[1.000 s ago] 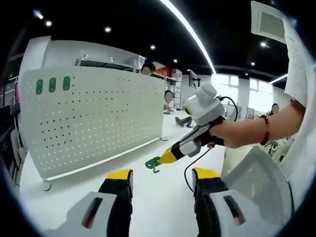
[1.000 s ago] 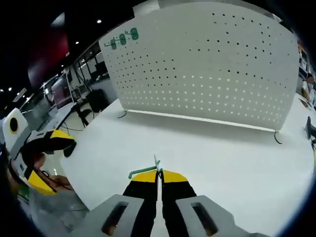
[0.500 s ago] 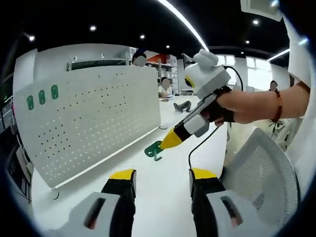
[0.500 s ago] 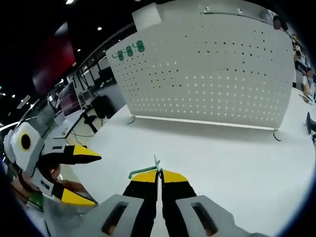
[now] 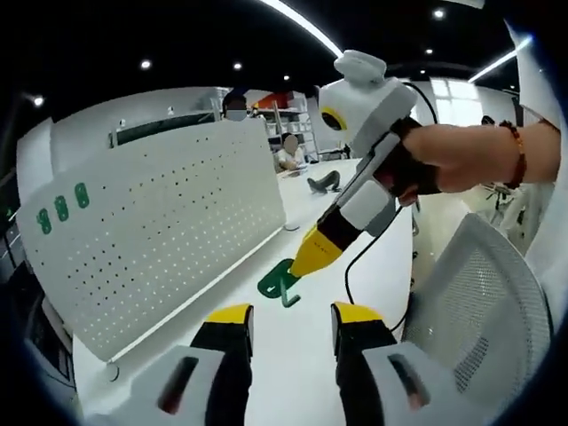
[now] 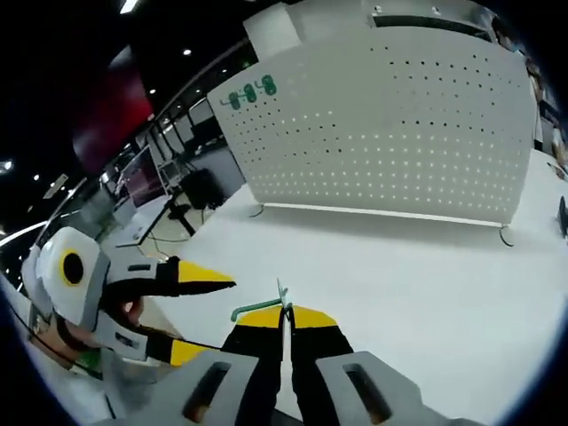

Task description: Insert the hook assembly into the mounting plate slot until the hook locks in place.

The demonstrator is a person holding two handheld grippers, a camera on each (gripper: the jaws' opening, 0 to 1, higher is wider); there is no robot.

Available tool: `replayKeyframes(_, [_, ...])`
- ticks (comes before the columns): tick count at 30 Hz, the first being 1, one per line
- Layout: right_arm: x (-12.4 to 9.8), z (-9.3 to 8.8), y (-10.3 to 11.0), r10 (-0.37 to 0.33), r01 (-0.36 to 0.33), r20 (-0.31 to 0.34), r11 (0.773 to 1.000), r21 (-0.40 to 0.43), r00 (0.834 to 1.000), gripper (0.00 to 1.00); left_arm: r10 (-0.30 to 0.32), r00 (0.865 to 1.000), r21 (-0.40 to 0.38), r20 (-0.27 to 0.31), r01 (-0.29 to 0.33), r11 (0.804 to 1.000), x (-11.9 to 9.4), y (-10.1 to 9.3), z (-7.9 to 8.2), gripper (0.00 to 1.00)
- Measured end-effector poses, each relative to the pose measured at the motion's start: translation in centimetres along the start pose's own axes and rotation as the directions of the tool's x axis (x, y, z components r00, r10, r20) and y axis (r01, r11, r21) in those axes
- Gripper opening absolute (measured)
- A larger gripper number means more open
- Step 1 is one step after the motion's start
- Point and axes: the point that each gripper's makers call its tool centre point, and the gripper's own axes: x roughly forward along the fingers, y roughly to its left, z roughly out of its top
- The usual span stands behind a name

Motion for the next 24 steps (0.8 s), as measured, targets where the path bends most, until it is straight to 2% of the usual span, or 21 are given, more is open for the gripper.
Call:
replayKeyframes(2, [-0.2, 0.0, 0.0, 0.003, -0.003, 0.001, 1.0, 0.003, 1.0, 0.0, -0.005, 1.0, 0.006, 0.001, 0.005, 1.0, 0.2, -0.2, 0.1, 0.35])
replayKeyframes(5, [-0.5, -0.1, 0.3, 0.02, -0.02, -0.004, 1.0, 0.006, 1.0, 0.0, 0.005, 1.0, 0.072, -0.031, -0.002, 0.997, 0.6, -0.6, 0.2, 0.33])
replayKeyframes(8, [-0.7, -0.3, 0.5, 0.033, -0.032, -0.014, 0.999, 0.005, 0.999, 0.0, 0.032, 0.999, 0.132, -0.043, -0.026, 0.991, 0.9, -0.6, 0.3, 0.26])
replayKeyframes(14, [-1.1, -0.8, 0.3, 0.052, -0.052, -0.033, 0.999, 0.006, 0.998, 0.0, 0.035, 0.997, 0.157, -0.062, -0.025, 0.987, 1.8, -1.3, 0.4, 0.23])
replayKeyframes(16, [-1.3, -1.0, 0.2, 0.066, -0.065, -0.039, 0.998, 0.015, 0.997, 0.0, 0.043, 0.997, 0.192, -0.061, -0.031, 0.981, 2.0, -1.4, 0.6, 0.22])
replayKeyframes(20, [-1.4, -1.4, 0.0, 0.098, -0.095, -0.055, 0.995, 0.041, 0.994, 0.0, 0.04, 0.998, 0.202, -0.055, -0.028, 0.979, 2.3, -1.8, 1.0, 0.13])
replayKeyframes(24, [-1.6, -1.3, 0.0, 0.116, -0.114, -0.05, 0.992, 0.057, 0.992, 0.0, 0.056, 0.995, 0.237, -0.076, -0.037, 0.971, 2.5, -2.0, 0.9, 0.12])
